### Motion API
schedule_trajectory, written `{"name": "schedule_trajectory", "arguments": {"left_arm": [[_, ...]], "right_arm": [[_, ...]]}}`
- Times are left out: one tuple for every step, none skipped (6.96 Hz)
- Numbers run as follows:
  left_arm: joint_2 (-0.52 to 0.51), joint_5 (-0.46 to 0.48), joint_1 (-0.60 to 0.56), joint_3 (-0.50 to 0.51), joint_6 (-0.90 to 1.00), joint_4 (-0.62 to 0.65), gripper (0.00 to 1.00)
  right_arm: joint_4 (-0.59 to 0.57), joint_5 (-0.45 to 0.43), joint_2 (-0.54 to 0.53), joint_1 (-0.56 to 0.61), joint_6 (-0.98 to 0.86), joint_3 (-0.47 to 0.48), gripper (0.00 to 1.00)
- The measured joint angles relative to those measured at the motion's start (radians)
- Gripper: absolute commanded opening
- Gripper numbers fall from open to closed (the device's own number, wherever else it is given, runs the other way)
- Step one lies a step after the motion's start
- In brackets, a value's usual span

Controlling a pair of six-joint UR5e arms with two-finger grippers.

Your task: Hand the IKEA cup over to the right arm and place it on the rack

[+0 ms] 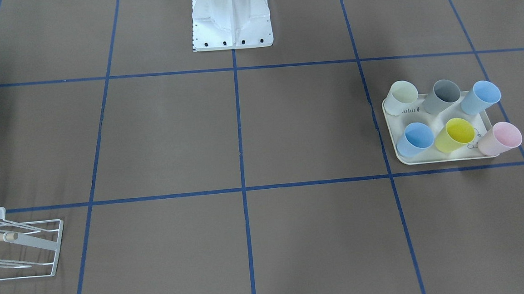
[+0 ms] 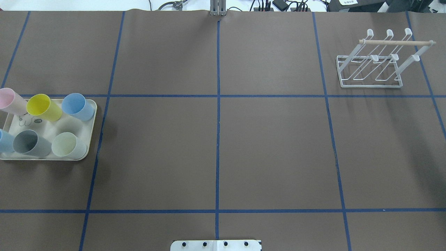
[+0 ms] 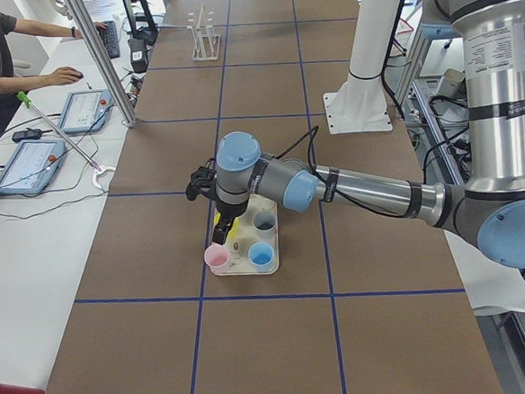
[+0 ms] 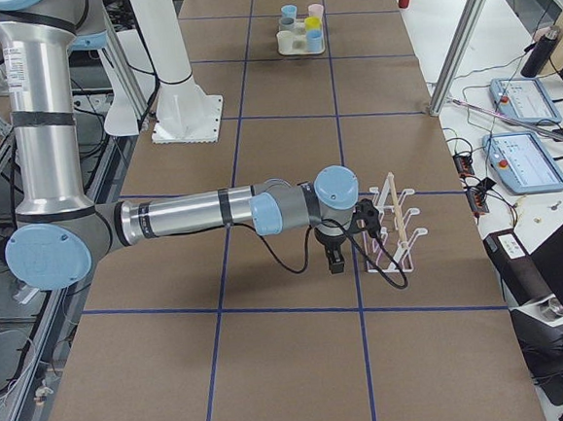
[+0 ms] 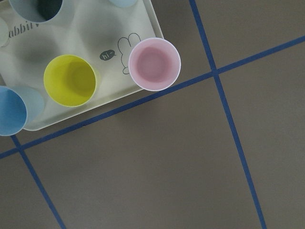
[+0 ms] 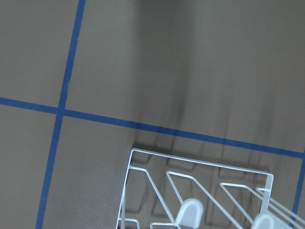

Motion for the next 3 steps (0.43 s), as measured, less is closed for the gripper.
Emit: {"name": "schedule_trajectory", "arguments": {"left_arm": [[0.016, -0.001, 0.000, -0.005, 0.011, -0.006, 0.99], [0.041, 0.002, 0.001, -0.014, 0.033, -0.029, 0.99], [0.055, 0.005, 0.003, -0.017, 0.047, -0.048, 0.99]], "right_arm": [[-0.046, -0.001, 0.001, 0.005, -0.036, 0.016, 1.00], [-0.122, -0.003, 0.001, 0.031, -0.087, 0.052, 1.00], [-0.183, -0.014, -0.002, 0.057, -0.114, 0.096, 1.00]]}}
